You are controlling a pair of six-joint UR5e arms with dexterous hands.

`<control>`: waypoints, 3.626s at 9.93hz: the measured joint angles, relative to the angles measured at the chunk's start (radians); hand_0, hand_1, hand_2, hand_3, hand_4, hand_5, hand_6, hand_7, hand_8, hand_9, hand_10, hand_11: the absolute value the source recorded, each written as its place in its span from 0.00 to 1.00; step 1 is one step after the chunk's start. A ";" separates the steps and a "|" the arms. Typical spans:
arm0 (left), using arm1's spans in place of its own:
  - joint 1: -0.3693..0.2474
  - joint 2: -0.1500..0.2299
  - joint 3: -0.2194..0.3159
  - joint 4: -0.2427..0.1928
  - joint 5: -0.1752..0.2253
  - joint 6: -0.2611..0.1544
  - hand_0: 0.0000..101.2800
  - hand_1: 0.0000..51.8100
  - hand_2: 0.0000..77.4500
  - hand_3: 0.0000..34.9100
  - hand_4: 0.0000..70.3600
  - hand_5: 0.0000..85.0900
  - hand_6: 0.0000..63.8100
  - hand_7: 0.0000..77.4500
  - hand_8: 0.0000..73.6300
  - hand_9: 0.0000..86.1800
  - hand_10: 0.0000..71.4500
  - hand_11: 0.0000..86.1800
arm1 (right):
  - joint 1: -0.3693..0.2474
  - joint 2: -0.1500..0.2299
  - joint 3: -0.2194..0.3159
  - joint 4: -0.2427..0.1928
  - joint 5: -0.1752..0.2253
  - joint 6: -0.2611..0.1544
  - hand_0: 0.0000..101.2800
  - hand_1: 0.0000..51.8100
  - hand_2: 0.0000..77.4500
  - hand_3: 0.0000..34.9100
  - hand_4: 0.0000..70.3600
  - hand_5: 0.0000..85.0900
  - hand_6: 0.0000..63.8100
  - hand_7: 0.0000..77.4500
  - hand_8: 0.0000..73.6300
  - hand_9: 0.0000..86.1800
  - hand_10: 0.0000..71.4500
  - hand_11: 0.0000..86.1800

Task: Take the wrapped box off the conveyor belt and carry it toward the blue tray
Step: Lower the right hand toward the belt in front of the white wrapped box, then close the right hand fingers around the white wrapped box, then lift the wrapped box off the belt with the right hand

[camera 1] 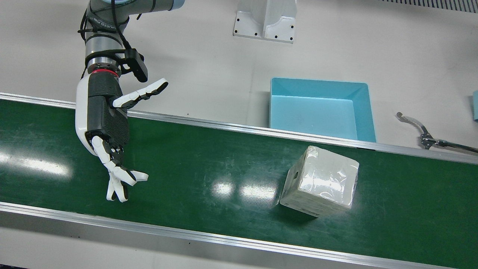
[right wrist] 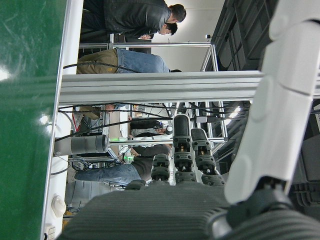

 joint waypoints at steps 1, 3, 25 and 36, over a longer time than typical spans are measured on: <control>0.000 0.000 0.000 0.000 0.000 0.000 0.00 0.00 0.01 0.00 0.01 0.01 0.01 0.01 0.01 0.00 0.01 0.00 | 0.000 0.000 0.000 0.000 0.000 0.000 0.45 0.13 0.02 0.00 0.22 0.17 0.16 0.34 0.10 0.11 0.00 0.02; 0.000 0.000 0.000 0.000 0.000 0.000 0.00 0.00 0.01 0.00 0.01 0.01 0.01 0.01 0.01 0.00 0.01 0.01 | -0.004 0.003 -0.001 0.000 0.000 0.000 0.46 0.21 0.02 0.00 0.22 0.17 0.16 0.34 0.10 0.11 0.00 0.02; 0.000 0.000 0.000 0.000 0.000 0.000 0.00 0.00 0.01 0.00 0.00 0.01 0.01 0.01 0.01 0.00 0.01 0.01 | -0.051 0.205 -0.214 -0.007 -0.021 -0.017 0.47 0.31 0.16 0.00 0.11 0.12 0.08 0.20 0.01 0.04 0.00 0.01; 0.000 0.000 0.000 0.000 0.000 0.000 0.00 0.00 0.01 0.00 0.01 0.01 0.00 0.01 0.01 0.00 0.01 0.01 | -0.063 0.210 -0.171 -0.050 -0.008 -0.019 0.50 0.06 0.45 0.01 0.20 0.74 0.49 0.58 0.57 0.54 0.62 0.28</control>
